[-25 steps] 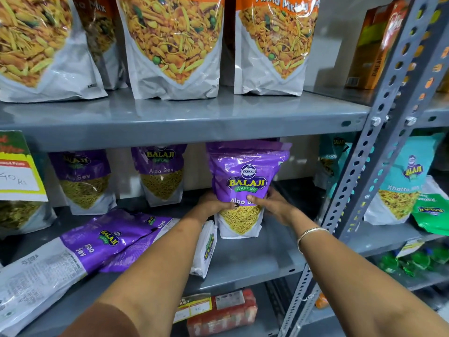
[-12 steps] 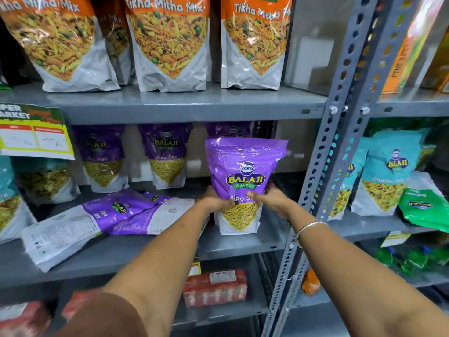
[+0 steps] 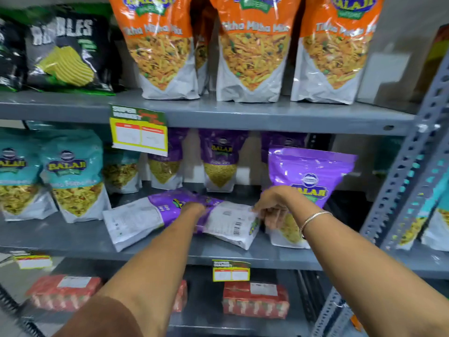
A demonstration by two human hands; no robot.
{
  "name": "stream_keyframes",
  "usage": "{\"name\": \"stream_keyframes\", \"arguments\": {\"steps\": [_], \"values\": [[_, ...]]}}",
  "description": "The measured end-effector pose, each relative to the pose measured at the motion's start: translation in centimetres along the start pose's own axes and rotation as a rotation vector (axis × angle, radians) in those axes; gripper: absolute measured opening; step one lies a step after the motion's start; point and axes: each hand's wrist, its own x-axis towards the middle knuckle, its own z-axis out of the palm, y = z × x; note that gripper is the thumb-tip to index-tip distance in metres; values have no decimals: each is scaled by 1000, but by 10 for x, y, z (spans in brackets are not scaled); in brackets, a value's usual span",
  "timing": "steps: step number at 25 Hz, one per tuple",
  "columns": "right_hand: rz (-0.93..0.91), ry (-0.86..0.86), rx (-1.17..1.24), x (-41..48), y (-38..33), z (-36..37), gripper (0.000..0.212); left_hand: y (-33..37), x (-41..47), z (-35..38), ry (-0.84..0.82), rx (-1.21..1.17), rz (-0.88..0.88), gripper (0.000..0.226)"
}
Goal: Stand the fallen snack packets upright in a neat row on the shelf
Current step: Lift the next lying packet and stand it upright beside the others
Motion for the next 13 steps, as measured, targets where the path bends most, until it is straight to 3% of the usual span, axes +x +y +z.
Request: {"name": "stream_keyframes", "arguments": {"steps": [4,6,11,13], "values": [[-216,367,-86,29,-53,17,38,-36,21,-35,-192,53,-207,63],[-188,458,-71,54,-59,23,55,-44,46,-45,-277,51,-173,61],[-110,424,1,94,-55,33,62,-49,84,-56,-353,-62,-111,51],[-115,365,1,101,-54,31,75,-49,88,-51,-373,-139,-124,52]]}}
